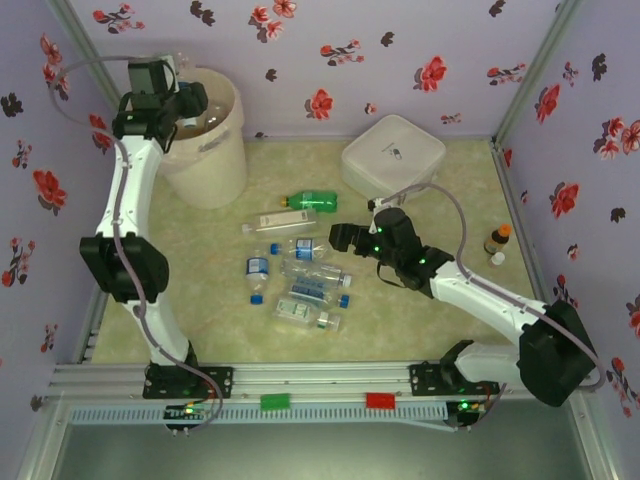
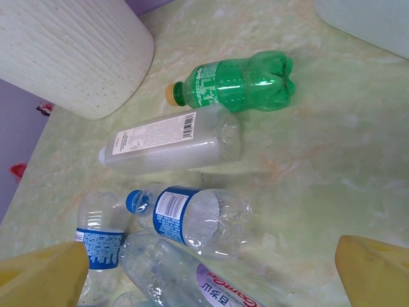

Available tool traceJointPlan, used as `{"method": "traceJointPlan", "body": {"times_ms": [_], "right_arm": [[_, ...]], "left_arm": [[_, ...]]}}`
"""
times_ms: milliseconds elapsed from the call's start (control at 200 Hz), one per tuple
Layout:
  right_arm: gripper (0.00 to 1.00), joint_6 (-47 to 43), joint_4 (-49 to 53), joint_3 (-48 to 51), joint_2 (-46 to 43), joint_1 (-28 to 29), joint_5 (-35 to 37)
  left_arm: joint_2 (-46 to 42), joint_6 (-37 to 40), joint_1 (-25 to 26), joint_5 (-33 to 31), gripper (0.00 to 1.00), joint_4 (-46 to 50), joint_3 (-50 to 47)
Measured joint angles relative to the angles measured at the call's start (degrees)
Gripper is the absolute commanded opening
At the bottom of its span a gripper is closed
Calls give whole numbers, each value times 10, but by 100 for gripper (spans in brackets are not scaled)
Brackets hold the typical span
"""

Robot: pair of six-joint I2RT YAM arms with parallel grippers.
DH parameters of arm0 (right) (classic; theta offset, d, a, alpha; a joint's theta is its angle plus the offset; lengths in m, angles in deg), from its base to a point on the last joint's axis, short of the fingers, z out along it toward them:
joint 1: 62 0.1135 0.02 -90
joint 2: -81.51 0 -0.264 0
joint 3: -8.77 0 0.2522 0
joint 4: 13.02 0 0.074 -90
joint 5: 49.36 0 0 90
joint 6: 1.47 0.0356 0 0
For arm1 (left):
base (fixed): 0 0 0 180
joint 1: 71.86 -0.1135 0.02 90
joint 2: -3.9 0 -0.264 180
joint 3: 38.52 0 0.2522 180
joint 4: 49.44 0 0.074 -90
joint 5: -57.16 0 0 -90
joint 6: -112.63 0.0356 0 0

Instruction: Put the plastic bottles in the bin

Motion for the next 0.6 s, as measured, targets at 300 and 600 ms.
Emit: {"method": "traceJointPlan", "body": {"times_ms": [300,600], "right_arm": [[100,-2,10,1,-9,0,13],[100,-25,35,-7,4,0,17]], "left_arm": [[37,-7,-2,4,100,42,35],[-59,-7,6,17,100,31,-35]]}}
